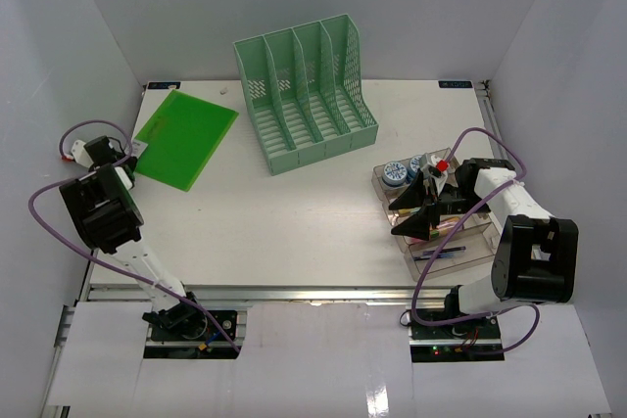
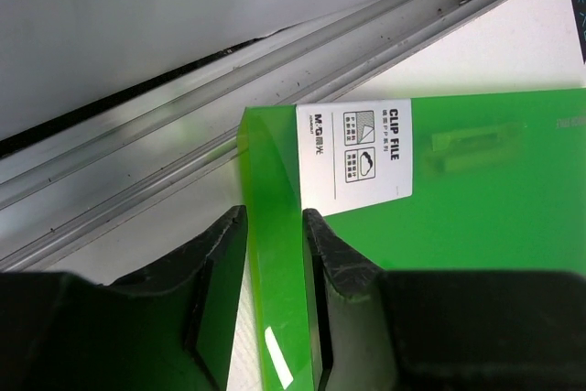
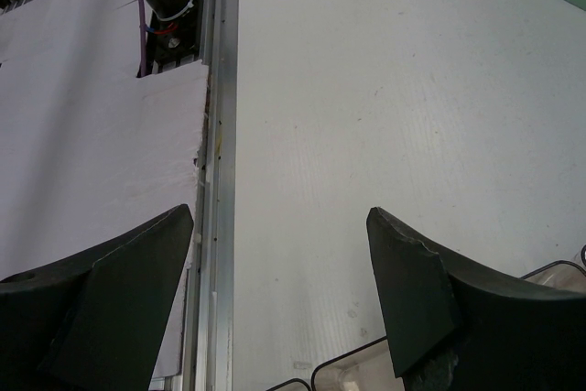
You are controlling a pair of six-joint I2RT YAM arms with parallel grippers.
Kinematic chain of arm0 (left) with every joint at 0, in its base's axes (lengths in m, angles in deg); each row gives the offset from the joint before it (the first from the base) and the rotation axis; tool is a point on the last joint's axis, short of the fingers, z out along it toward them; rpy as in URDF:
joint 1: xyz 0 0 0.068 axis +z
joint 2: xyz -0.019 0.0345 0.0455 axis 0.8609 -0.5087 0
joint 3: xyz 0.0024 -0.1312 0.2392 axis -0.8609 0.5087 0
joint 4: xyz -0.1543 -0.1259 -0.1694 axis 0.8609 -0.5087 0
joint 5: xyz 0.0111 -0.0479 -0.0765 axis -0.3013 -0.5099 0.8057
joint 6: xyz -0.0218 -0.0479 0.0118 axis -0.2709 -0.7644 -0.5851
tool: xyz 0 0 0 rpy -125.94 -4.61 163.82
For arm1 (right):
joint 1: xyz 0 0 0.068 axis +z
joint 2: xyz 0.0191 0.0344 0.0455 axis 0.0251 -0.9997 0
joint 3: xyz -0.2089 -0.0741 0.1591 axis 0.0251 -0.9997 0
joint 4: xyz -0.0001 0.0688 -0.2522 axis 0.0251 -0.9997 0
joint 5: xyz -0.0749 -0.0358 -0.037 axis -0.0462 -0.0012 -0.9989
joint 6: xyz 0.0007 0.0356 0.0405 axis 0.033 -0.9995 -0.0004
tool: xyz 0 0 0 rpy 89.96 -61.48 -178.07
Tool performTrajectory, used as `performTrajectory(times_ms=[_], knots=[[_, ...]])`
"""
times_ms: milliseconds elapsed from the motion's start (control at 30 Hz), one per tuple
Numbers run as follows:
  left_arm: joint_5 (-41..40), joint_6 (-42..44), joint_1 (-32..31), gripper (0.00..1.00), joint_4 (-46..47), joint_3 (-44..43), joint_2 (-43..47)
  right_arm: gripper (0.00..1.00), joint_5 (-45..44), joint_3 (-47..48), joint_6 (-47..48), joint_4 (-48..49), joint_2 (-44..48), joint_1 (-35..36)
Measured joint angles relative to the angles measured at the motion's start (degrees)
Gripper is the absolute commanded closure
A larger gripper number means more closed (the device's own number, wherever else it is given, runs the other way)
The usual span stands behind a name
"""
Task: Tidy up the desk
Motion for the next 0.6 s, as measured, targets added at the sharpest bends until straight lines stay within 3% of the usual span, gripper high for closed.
performTrajectory(times_ms=[600], knots=[[12.1, -0.7, 3.9, 0.55, 9.6, 2.0, -2.1, 0.17, 0.5, 0.0, -0.1, 0.0, 0.5, 0.0]])
